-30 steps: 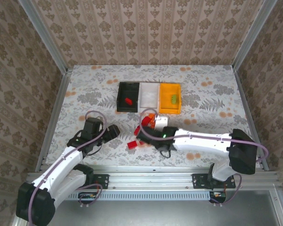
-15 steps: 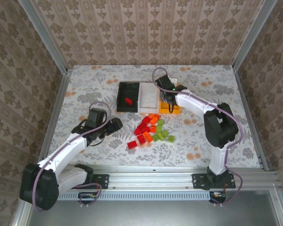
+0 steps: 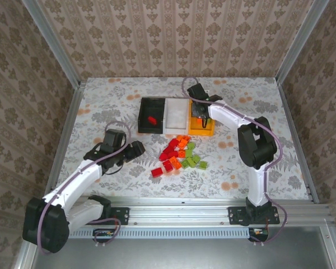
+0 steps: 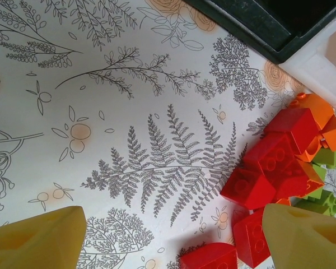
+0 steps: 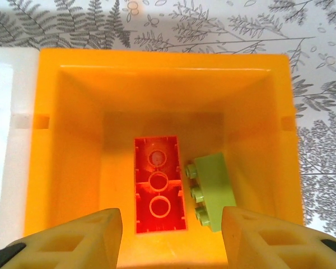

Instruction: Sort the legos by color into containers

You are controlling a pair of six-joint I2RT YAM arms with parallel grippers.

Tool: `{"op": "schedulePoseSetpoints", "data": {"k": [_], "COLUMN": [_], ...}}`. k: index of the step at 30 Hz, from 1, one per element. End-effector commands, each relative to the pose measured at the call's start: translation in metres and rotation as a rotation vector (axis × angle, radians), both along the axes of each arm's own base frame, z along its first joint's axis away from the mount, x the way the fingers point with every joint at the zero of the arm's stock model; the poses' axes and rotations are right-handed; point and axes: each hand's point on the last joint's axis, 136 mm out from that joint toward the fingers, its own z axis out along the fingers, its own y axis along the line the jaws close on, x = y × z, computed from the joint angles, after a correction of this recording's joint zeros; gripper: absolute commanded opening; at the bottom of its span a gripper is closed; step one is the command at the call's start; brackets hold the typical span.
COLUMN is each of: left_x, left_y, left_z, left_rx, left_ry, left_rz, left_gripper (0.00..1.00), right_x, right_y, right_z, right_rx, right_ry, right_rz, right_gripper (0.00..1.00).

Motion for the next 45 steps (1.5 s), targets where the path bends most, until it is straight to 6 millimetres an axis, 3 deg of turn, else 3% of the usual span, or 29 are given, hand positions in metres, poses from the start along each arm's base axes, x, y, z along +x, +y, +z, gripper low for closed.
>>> {"op": "schedulePoseSetpoints", "data": {"k": [1, 5, 10, 12, 14, 18, 20, 22, 25, 32, 36, 38, 42, 45], "left_x": [-0.002, -0.01, -0.031, -0.036, -0.036, -0.029, -0.026, -0.024, -0.021, -0.017, -0.019, -0.021, -0.025, -0.028], "left_y": [0.0, -0.003, -0.016, -0.017, -0.013, -0.012, -0.014, -0.017, -0.027, -0.057, -0.066, -0.068, -0.064, -0.058], "left_z": [0.009, 0.002, -0.012, -0.013, -0.012, -0.002, 0.001, -0.001, -0.01, -0.017, -0.019, -0.019, -0.018, -0.018], "left_rx": [-0.022, -0.057, -0.077, -0.059, -0.049, -0.044, -0.04, -0.038, -0.069, -0.055, -0.05, -0.053, -0.045, -0.044], "left_ry": [-0.027, -0.023, 0.01, 0.011, -0.005, -0.049, -0.052, -0.046, -0.028, 0.012, 0.023, 0.021, 0.015, 0.009], "left_rz": [-0.015, -0.015, -0.072, -0.087, -0.077, -0.069, -0.078, -0.088, -0.103, -0.201, -0.222, -0.222, -0.208, -0.189], "left_gripper": [0.84, 0.84, 0.81, 0.81, 0.82, 0.82, 0.82, 0.81, 0.8, 0.78, 0.77, 0.77, 0.77, 0.77], "right_x": [-0.024, -0.08, -0.162, -0.178, -0.179, -0.142, -0.135, -0.142, -0.169, -0.226, -0.234, -0.232, -0.237, -0.239], "right_y": [-0.001, 0.011, 0.019, 0.016, 0.009, 0.0, -0.007, -0.004, 0.0, 0.024, 0.02, 0.027, 0.018, 0.011], "right_z": [0.055, 0.051, 0.003, -0.004, -0.003, 0.009, 0.006, -0.005, -0.021, -0.05, -0.064, -0.072, -0.09, -0.091], "right_rx": [0.02, 0.034, 0.092, 0.094, 0.08, 0.048, 0.025, 0.042, 0.096, 0.255, 0.244, 0.26, 0.202, 0.183], "right_ry": [-0.072, -0.05, 0.08, 0.09, 0.075, 0.053, 0.081, 0.115, 0.175, 0.294, 0.316, 0.333, 0.37, 0.358], "right_rz": [0.028, 0.076, 0.088, 0.085, 0.062, 0.034, 0.016, 0.031, 0.023, 0.016, -0.002, 0.019, -0.006, -0.019], "right_gripper": [0.51, 0.47, 0.43, 0.43, 0.44, 0.41, 0.38, 0.36, 0.38, 0.52, 0.52, 0.51, 0.46, 0.42]}}
